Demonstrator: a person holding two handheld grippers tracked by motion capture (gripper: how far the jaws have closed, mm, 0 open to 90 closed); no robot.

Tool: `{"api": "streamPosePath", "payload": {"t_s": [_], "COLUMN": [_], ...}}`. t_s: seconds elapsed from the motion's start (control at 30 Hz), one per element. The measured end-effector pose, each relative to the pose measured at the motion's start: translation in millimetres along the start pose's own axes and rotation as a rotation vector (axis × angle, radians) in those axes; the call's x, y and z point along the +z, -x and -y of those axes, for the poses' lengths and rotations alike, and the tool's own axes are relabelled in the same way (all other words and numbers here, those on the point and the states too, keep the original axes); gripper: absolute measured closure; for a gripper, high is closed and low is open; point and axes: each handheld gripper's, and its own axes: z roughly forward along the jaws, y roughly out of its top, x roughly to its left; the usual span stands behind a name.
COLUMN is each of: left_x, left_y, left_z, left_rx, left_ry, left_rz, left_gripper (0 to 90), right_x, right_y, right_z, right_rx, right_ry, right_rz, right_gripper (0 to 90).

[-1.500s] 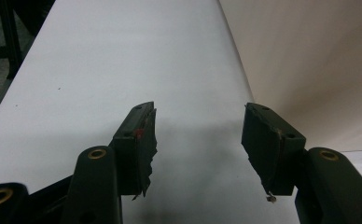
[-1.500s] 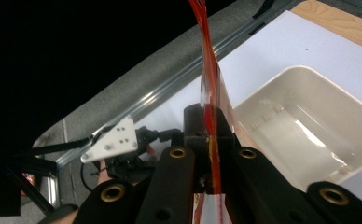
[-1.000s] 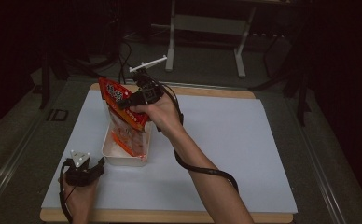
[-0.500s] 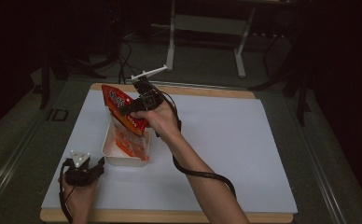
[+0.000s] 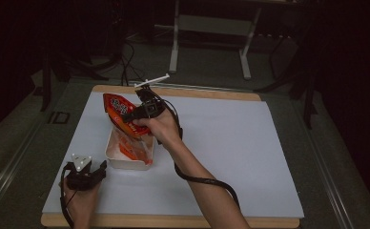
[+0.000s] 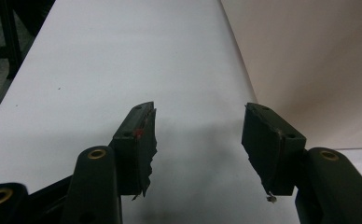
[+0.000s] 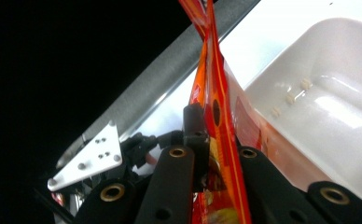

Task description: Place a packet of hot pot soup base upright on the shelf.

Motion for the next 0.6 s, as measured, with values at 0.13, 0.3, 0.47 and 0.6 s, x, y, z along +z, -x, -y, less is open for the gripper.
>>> {"api": "streamPosePath", "payload": {"t_s": [0.13, 0.3, 0.47, 0.6], "left_x": [0.0, -0.5, -0.1, 0.9], "left_y": [-0.2, -0.1, 0.2, 1.0], "left_z": [0.0, 0.0, 0.0, 0.2], "left_rx": [0.000, 0.004, 0.002, 0.008], "left_ry": [0.000, -0.002, 0.000, -0.005], "left_rz": [0.000, 0.000, -0.002, -0.003], "left_gripper": [44.8, 44.8, 44.8, 44.8], "right_x": [-3.4, -9.7, -17.6, -20.5], "right_y": [-17.7, -35.0, -37.8, -33.9], "right_z": [-2.6, 2.2, 11.2, 20.4], "right_rx": [-0.103, -0.205, -0.242, -0.268], "right_ry": [-0.039, -0.064, -0.068, -0.084], "right_rz": [0.064, 0.135, 0.146, 0.175], "right_gripper": [81.3, 74.1, 69.8, 69.0]}}
